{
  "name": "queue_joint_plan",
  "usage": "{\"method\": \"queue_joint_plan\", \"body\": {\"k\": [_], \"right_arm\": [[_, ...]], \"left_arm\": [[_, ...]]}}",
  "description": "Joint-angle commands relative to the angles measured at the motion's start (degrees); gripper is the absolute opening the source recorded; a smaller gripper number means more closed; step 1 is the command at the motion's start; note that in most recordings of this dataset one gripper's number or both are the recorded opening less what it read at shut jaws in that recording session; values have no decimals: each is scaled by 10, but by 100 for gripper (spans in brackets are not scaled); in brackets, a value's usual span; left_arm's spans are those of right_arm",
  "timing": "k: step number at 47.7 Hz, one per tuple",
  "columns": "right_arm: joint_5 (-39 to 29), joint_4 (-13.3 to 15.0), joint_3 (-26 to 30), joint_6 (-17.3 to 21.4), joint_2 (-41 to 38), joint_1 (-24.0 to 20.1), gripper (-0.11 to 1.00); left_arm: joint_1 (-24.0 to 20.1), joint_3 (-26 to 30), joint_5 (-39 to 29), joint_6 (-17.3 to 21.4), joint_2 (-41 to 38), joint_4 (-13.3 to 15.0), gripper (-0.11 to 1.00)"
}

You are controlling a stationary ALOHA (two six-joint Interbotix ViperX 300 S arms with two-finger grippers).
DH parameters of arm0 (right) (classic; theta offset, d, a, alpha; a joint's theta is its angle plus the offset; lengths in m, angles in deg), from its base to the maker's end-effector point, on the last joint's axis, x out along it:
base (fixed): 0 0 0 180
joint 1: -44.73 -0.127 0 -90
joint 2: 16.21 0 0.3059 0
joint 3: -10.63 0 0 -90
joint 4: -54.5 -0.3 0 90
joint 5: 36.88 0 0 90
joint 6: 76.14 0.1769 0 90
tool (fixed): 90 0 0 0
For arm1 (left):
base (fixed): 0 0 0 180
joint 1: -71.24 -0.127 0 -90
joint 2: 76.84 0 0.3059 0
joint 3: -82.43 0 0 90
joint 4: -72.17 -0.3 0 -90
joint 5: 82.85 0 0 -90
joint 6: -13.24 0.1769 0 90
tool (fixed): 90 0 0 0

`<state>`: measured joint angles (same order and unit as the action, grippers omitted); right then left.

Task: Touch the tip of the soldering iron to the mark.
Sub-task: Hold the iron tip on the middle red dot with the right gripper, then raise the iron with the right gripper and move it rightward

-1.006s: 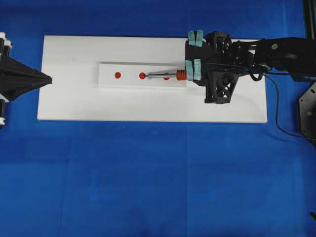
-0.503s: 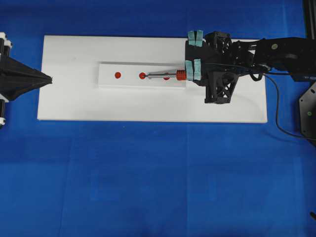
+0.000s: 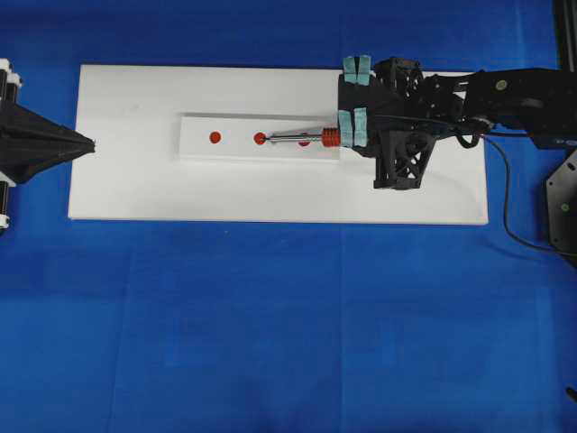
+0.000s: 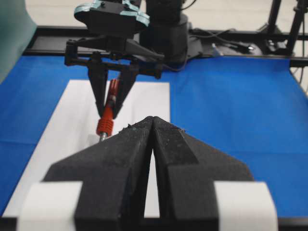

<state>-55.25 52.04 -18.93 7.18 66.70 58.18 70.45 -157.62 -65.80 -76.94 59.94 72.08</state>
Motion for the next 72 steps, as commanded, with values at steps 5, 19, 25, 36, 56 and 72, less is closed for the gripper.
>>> {"method": "queue_joint_plan", "body": {"k": [5,19,25,36,56,72], "right_arm": [[3,0,8,1,6,1,6],[-24,0,22,2,25,5,6],[-49,2,36,2,52,10,6],[-97,11,62,0,101,14,6],[-111,17,55,2,119,14,6],[-134,18,-5,3,193,17,6]], "left_arm": [[1,6,6,1,-3,-1,0],[1,6,6,0,-2,-1,0],[1,6,5,0,-3,-1,0],[1,6,5,-1,-3,-1,0],[1,6,6,-1,-3,-1,0],[1,6,6,-1,-3,-1,0]]}}
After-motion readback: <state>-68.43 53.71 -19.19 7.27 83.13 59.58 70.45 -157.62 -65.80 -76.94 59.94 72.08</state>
